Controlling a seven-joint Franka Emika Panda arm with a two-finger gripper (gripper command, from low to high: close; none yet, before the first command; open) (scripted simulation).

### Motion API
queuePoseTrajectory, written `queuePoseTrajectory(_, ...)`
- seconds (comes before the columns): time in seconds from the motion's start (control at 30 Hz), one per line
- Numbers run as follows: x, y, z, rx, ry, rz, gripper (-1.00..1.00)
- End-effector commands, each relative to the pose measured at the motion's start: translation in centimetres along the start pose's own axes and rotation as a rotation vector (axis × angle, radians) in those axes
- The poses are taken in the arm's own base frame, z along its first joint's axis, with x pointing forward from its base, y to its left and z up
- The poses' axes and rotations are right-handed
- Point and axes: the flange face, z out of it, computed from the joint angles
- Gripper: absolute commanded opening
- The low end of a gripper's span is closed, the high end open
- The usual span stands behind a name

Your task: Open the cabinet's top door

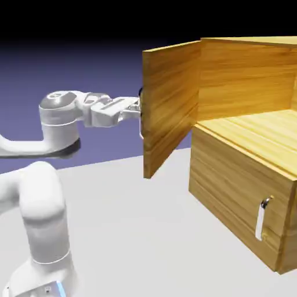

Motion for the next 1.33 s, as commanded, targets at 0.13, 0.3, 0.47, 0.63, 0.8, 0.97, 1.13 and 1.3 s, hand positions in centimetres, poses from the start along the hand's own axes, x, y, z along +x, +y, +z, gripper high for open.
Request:
queuePoseTrajectory(0.13,-1.0,-1.0,-4.2,-0.063,0.061,0.001,-1.00)
queuePoseTrajectory(0.3,-2.6,-2.6,-9.1,-0.138,0.136,0.000,-1.00)
queuePoseTrajectory(0.47,-4.7,-4.8,-14.1,-0.218,0.216,0.000,-1.00)
queuePoseTrajectory(0.63,-6.9,-6.9,-18.2,-0.288,0.287,0.000,-1.00)
queuePoseTrajectory(0.8,-9.2,-9.2,-21.7,-0.353,0.351,0.000,-1.00)
queuePoseTrajectory(0.97,-11.4,-11.4,-24.6,-0.412,0.410,0.000,-1.00)
queuePoseTrajectory(1.13,-13.6,-13.6,-27.0,-0.466,0.464,0.000,-1.00)
queuePoseTrajectory(1.3,-15.7,-15.7,-29.0,-0.515,0.513,0.000,-1.00)
